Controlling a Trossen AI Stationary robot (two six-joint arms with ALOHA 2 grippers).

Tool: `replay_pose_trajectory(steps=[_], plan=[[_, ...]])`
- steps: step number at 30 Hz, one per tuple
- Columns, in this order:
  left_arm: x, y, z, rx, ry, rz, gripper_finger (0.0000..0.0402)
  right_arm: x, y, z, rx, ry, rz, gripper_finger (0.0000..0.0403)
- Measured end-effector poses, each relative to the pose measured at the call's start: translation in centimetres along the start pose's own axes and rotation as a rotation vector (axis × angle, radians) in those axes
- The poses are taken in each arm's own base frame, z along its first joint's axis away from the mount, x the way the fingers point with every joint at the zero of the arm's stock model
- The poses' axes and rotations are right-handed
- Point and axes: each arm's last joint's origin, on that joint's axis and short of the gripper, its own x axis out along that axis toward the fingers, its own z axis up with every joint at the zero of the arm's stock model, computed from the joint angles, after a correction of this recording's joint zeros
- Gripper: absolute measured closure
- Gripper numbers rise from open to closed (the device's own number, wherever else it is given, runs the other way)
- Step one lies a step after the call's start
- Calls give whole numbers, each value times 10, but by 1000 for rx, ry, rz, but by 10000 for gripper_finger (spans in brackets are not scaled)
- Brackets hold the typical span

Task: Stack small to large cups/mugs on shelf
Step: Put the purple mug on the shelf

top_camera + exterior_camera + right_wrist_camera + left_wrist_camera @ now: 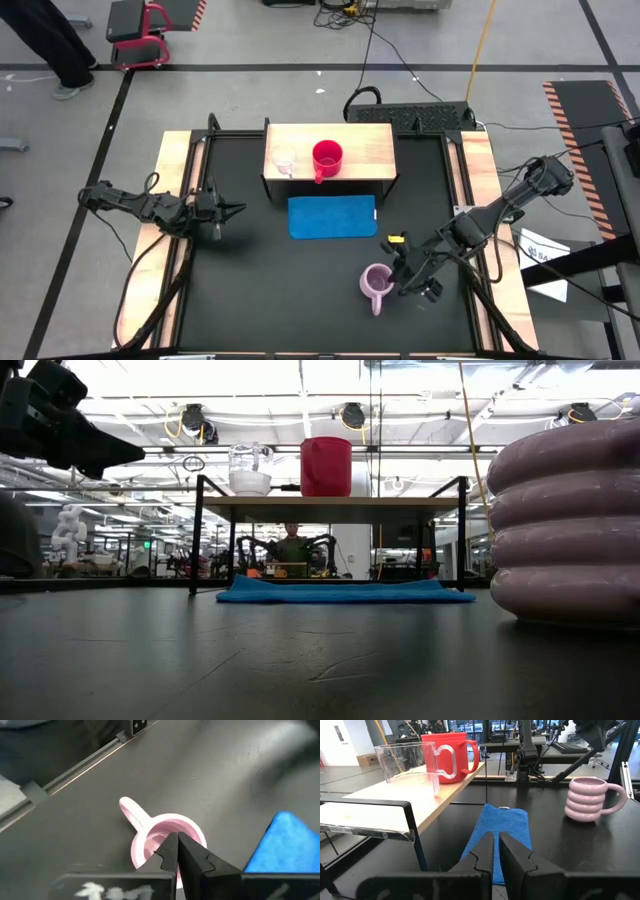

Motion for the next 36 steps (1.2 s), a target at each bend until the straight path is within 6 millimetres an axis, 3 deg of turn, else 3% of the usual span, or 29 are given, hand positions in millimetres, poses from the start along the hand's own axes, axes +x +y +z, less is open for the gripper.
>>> replay_pose_trajectory(steps=[7, 20, 36], plan=[[0, 0, 0, 5, 1, 0, 371, 2, 2, -2, 64, 69, 69, 403], [0, 0, -2, 6, 19, 1, 371, 24, -1, -8, 191, 187, 102, 399], [0, 0, -2, 3, 23, 1, 371, 25, -2, -3, 193, 130, 112, 322]])
